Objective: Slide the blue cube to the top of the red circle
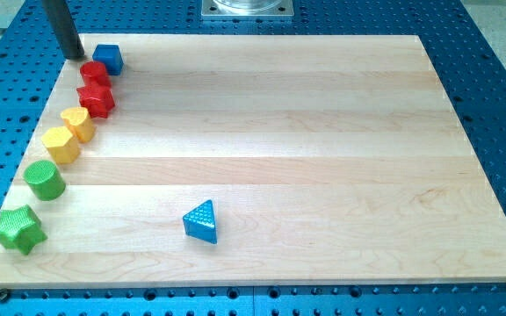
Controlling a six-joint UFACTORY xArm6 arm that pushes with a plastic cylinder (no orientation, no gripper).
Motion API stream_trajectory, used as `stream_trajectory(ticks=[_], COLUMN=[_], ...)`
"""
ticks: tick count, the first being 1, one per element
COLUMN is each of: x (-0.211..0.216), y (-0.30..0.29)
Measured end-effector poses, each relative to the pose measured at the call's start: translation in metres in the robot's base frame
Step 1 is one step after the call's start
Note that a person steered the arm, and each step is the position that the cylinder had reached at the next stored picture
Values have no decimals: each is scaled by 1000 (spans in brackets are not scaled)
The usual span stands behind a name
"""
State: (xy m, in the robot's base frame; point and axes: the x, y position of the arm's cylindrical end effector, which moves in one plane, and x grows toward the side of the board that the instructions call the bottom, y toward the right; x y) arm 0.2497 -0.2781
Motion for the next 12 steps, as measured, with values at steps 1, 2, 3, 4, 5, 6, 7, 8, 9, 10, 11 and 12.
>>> stream_trajectory(ticks=[1, 2, 3, 4, 5, 6, 7, 8, 9, 10, 11, 12], x=[8, 22, 28, 42, 44, 34, -10, -38, -32, -14, 2, 3], y=[2, 6, 6, 19, 39, 23, 27, 60, 65, 65, 69, 121])
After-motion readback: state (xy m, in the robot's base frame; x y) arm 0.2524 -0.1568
